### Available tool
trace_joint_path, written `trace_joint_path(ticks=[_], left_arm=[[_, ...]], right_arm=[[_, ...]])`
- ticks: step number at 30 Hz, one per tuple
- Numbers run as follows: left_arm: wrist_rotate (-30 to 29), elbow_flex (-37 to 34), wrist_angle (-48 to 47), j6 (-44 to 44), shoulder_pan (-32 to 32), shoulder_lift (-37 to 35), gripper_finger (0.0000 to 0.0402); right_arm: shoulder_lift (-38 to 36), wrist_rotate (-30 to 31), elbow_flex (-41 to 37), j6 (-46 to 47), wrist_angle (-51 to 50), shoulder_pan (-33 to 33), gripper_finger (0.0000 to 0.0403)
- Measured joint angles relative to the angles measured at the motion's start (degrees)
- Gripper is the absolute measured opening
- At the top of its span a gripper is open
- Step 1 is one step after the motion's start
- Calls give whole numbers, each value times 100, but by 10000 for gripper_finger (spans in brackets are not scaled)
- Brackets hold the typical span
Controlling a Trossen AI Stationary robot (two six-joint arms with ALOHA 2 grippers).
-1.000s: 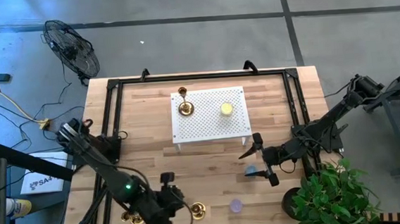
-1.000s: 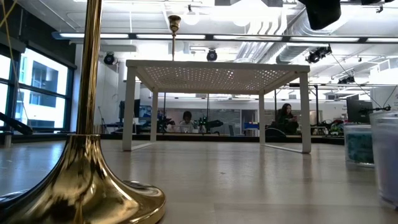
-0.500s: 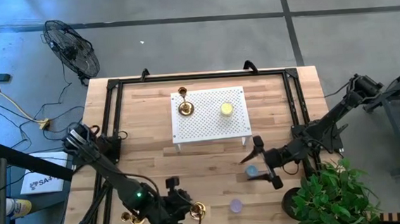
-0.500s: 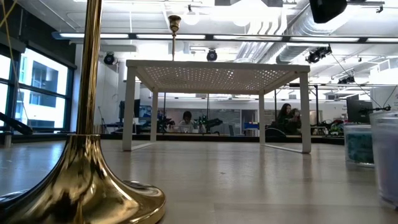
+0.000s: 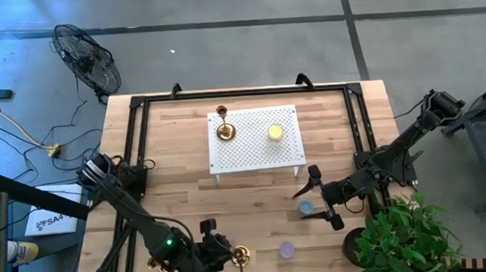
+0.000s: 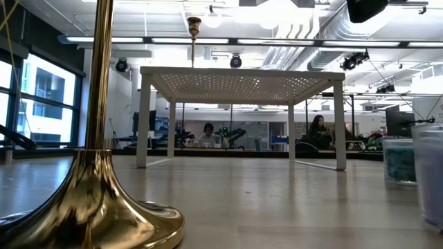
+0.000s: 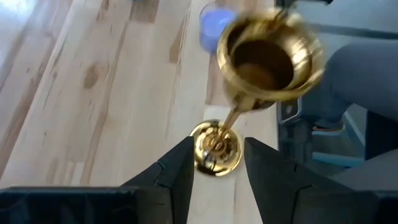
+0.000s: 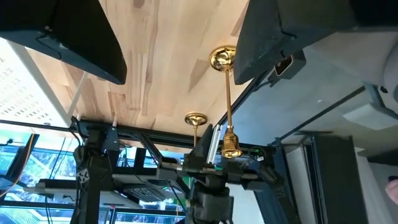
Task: Pick & Place candle stick holders
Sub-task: Put the right yellow candle holder on the shelf
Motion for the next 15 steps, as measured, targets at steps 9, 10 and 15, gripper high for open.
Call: trace_joint_path(ticks=[9,10,15], left_arm=[[11,0,188,-133,0,168,137],[9,2,205,-183,0,191,137],[-263,4,300,-205,-79,256,137]], right_arm=[[0,0,0,-1,23,0,291],[0,-2,0,-1,24,0,291],[0,-2,0,0,34,0,291]])
